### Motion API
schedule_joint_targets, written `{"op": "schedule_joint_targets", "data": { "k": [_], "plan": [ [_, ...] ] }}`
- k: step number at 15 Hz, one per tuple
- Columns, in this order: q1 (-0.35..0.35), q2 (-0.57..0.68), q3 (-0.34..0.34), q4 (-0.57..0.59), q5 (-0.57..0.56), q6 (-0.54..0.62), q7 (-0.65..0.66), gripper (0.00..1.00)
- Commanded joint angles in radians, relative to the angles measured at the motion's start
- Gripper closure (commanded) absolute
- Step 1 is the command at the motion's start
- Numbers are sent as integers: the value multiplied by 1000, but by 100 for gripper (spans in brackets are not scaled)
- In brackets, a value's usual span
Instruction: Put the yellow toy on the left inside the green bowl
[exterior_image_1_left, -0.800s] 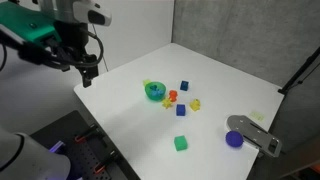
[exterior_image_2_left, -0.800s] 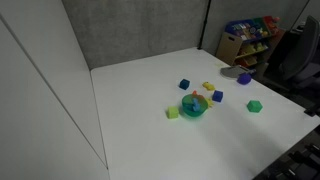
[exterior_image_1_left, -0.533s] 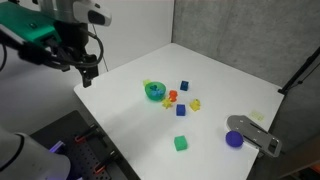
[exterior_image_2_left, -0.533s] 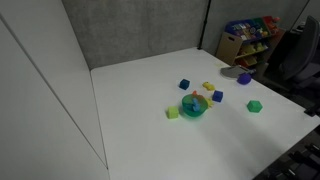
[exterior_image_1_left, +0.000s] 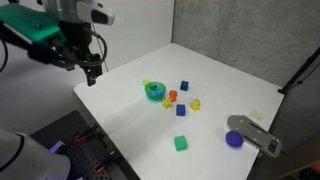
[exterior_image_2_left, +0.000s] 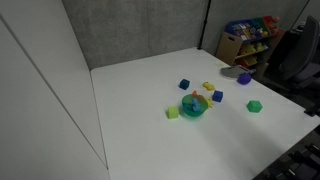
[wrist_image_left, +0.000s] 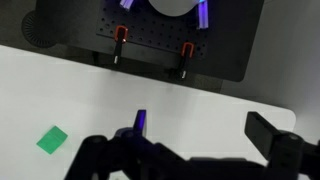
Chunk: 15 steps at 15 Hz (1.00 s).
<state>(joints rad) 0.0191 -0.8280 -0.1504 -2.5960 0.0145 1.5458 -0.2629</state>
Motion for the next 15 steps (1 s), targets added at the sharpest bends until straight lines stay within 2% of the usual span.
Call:
{"op": "schedule_joint_targets", "data": {
  "k": [1, 6, 15],
  "plan": [
    [2, 77, 22, 41, 16, 76, 24, 0],
    [-5, 206, 46, 88, 21, 212, 63, 0],
    [-48, 520, 46, 221, 20, 514, 179, 0]
  ]
}}
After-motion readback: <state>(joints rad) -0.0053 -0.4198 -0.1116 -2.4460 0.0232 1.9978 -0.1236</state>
